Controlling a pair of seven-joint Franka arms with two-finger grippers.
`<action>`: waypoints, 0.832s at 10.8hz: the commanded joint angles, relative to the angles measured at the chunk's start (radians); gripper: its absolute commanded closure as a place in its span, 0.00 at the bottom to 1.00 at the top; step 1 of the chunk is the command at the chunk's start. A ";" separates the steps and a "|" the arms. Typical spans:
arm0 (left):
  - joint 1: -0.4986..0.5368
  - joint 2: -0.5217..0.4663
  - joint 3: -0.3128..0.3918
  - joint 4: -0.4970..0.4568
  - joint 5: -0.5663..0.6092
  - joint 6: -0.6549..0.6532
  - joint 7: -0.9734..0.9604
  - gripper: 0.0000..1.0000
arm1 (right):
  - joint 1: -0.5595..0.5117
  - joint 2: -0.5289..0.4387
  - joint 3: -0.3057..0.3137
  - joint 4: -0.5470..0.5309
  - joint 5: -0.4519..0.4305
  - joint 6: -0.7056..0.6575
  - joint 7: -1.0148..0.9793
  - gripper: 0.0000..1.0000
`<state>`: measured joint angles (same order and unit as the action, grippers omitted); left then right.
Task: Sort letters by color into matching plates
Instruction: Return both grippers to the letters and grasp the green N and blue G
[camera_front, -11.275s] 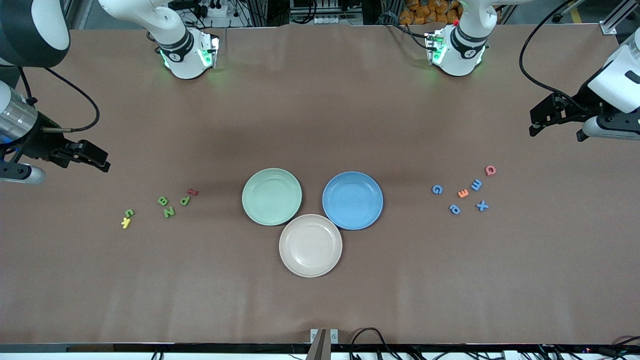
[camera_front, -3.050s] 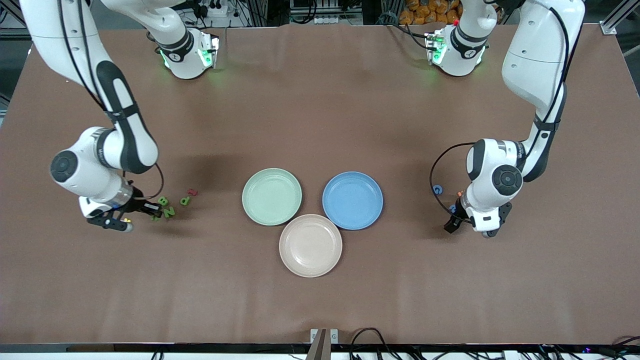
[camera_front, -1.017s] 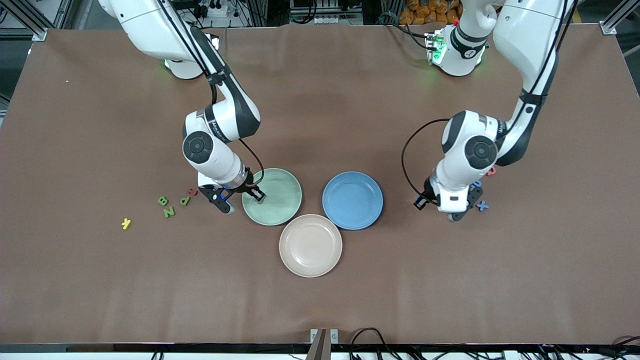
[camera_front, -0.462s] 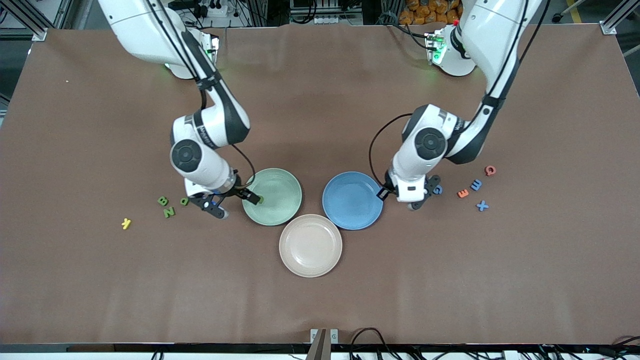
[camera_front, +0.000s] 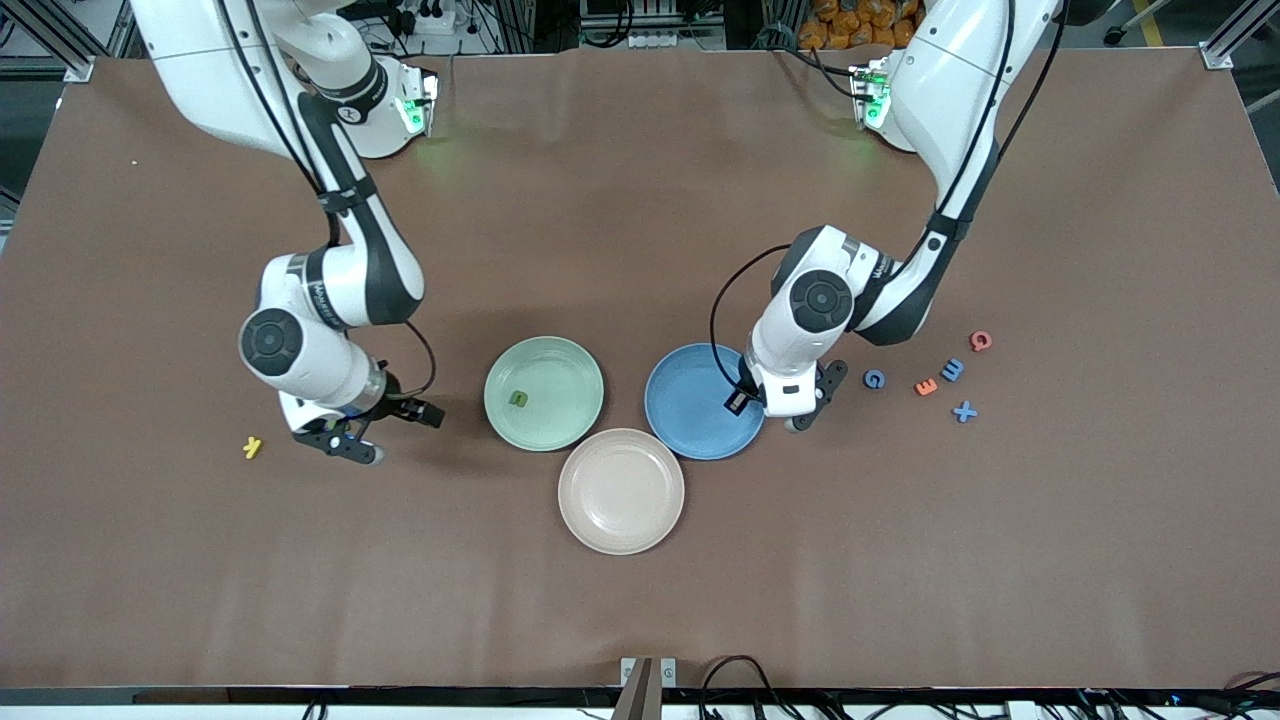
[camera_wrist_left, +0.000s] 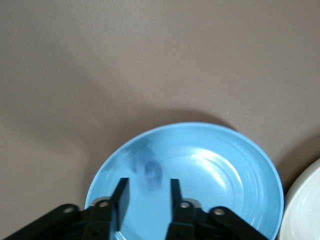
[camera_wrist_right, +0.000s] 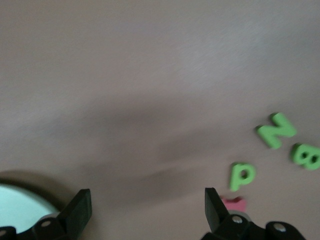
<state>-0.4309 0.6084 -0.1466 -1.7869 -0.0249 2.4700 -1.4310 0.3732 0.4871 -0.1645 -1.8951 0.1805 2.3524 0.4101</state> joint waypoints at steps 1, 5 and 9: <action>-0.012 0.001 0.031 0.017 -0.007 0.003 0.050 0.00 | -0.111 0.013 0.013 0.011 -0.073 -0.005 -0.074 0.00; -0.008 -0.025 0.038 0.011 -0.006 0.003 0.098 0.00 | -0.154 0.027 0.013 0.008 -0.124 -0.001 -0.365 0.00; 0.001 -0.021 0.041 -0.002 -0.006 0.061 0.104 0.00 | -0.187 0.047 0.014 -0.019 -0.162 0.100 -0.794 0.00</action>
<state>-0.4291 0.6002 -0.1170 -1.7681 -0.0249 2.5106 -1.3530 0.2234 0.5251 -0.1653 -1.8986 0.0506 2.4049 -0.1882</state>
